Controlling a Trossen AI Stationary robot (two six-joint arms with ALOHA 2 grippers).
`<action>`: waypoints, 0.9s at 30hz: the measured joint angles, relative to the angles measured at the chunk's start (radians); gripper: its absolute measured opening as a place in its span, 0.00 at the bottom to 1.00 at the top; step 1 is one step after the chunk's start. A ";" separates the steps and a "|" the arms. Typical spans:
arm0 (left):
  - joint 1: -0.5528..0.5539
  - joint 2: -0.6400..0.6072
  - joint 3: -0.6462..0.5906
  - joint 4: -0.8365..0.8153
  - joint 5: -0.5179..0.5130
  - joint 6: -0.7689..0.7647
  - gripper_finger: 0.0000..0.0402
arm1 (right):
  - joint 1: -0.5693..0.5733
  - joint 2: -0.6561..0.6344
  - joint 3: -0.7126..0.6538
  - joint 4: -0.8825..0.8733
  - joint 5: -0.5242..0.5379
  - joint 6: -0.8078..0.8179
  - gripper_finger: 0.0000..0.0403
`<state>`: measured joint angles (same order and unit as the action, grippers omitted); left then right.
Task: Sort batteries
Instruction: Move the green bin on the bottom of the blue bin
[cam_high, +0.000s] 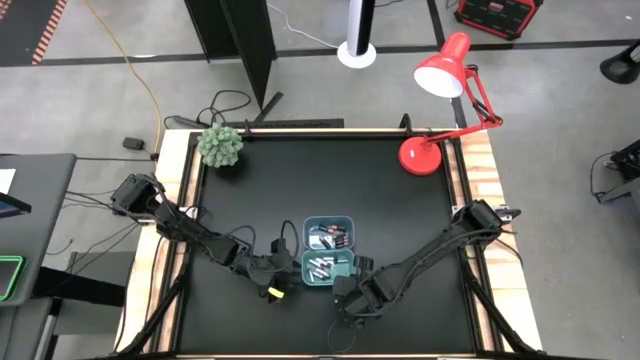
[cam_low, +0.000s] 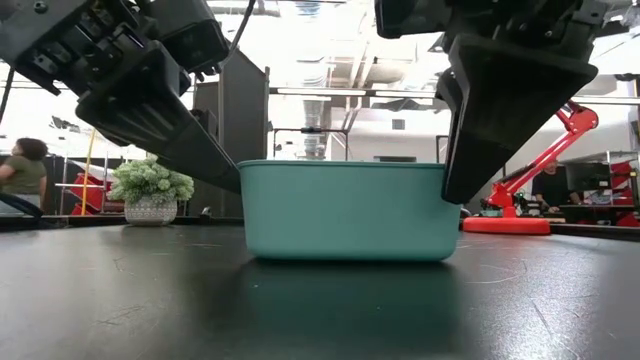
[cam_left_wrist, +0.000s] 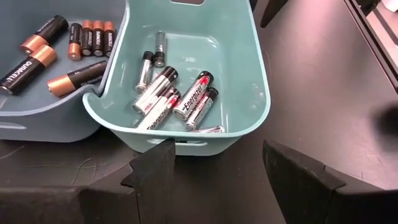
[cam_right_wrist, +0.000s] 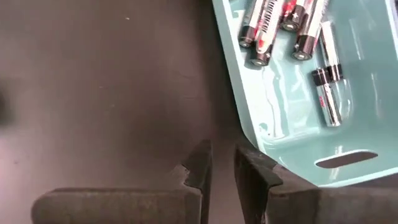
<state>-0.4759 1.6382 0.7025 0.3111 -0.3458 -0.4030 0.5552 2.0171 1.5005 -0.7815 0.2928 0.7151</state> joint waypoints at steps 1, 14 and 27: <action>0.000 0.000 0.000 0.000 0.000 0.001 0.59 | -0.002 0.000 0.000 -0.001 0.000 0.000 0.20; 0.032 0.000 0.000 -0.007 0.002 0.019 0.59 | 0.001 0.000 0.000 -0.001 0.001 0.019 0.20; 0.013 -0.030 -0.001 -0.095 0.009 0.043 0.59 | 0.032 0.000 0.000 -0.001 0.002 0.000 0.21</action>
<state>-0.4628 1.6082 0.7013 0.2163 -0.3366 -0.3601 0.5877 2.0167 1.5003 -0.7827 0.2943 0.7154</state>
